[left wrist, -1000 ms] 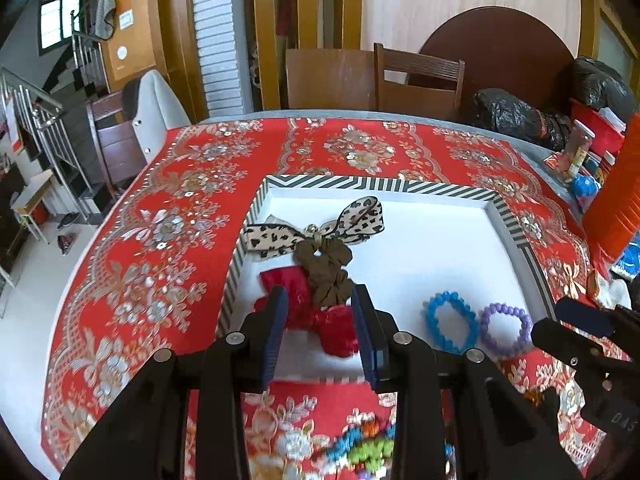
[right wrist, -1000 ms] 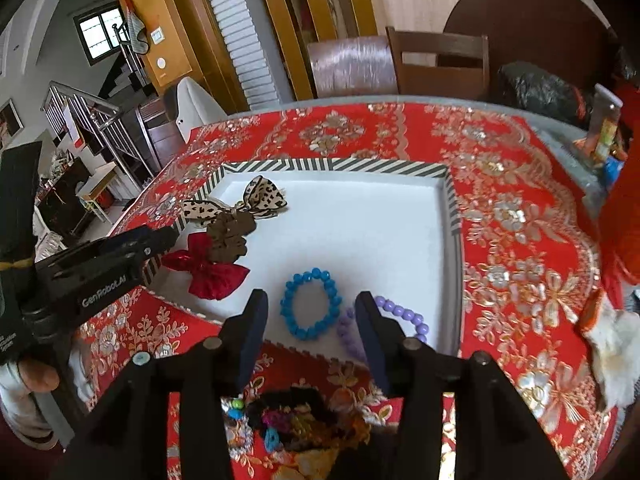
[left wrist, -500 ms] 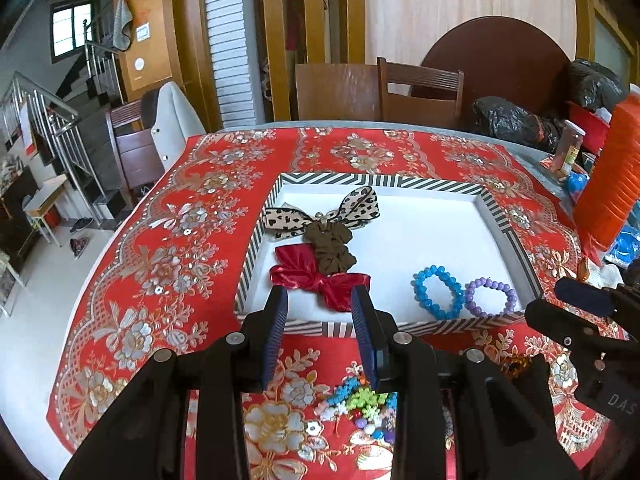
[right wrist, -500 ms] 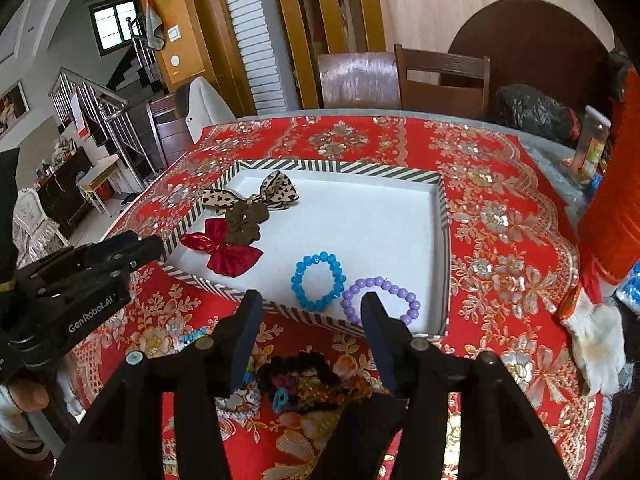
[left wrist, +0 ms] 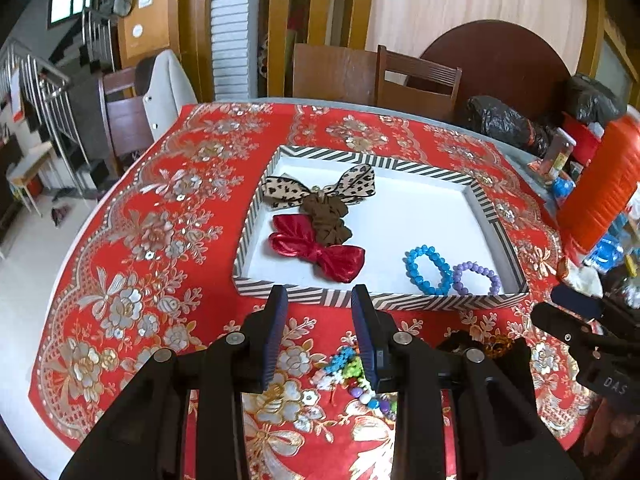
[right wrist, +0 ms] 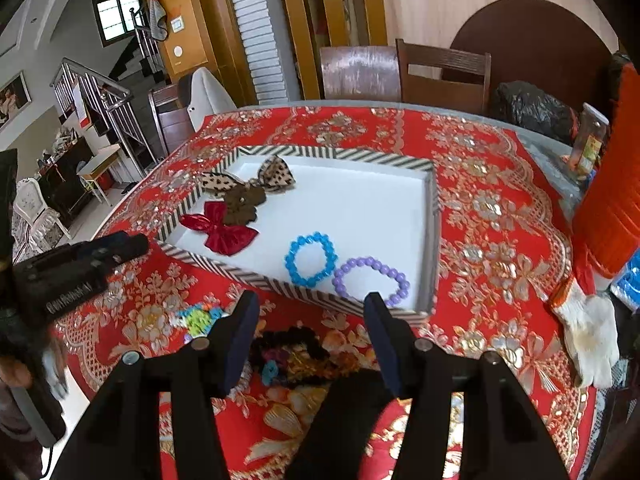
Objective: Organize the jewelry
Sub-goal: 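Move both tools back toward the remaining bracelets and hair ties, then grasp a multicolour bead bracelet with the left tool while the right tool reaches the black hair ties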
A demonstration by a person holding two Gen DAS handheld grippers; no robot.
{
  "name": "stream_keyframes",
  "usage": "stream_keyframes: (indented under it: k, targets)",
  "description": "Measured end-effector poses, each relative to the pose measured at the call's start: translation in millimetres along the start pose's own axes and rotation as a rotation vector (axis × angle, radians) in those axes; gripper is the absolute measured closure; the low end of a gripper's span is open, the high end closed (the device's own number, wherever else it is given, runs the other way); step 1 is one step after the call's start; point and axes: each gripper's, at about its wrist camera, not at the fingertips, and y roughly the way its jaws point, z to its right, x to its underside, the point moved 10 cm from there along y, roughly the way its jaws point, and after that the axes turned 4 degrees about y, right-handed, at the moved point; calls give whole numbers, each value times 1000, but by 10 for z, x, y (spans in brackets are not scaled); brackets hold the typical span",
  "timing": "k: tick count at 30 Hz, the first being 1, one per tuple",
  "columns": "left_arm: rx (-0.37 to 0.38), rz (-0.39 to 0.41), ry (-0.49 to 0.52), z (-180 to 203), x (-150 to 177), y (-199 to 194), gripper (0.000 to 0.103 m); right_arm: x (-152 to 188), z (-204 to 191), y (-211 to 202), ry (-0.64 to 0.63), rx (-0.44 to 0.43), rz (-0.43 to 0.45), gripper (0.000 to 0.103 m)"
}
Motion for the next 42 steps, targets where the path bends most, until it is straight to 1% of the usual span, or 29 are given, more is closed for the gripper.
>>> stream_keyframes:
  k: [6,8,14,18,19,20,21,23,26,29,32,33,36,38,42]
  targets:
    - [101,-98,-82,-57,208,103,69,203,213,79,25,11,-45,46]
    - [112,-118,-86,-58,274,146,69,240,244,118,40,-5,-61,46]
    - [124,-200,-63,-59,545,331,69,240,307,129,49,-19,-61,47]
    - [141,-223,-42,-20,624,389,68,271,313,174,64,-53,-84,56]
    - [160,-229,-41,5,644,406,66,284,297,191,64,-59,-92,60]
    - [170,-233,-40,17,655,420,65,307,272,213,62,-71,-104,63]
    - [172,-234,-39,23,661,431,65,330,235,237,57,-84,-117,67]
    - [169,-229,-33,23,666,449,65,361,163,283,45,-100,-132,70]
    - [168,-234,-27,28,678,503,64,409,48,358,-5,-114,-168,70]
    - [170,-237,-19,45,686,550,64,479,-19,389,-54,-109,-200,69]
    - [179,-235,-1,68,682,571,58,537,-63,380,-117,-93,-214,68]
    - [185,-236,3,74,683,583,57,547,-81,384,-148,-84,-213,66]
    - [206,-241,7,102,684,613,55,582,-82,432,-248,-42,-228,57]
    - [208,-251,19,117,700,645,55,609,-80,496,-334,0,-249,57]
    - [195,-251,63,152,701,660,54,610,-88,586,-416,15,-261,57]
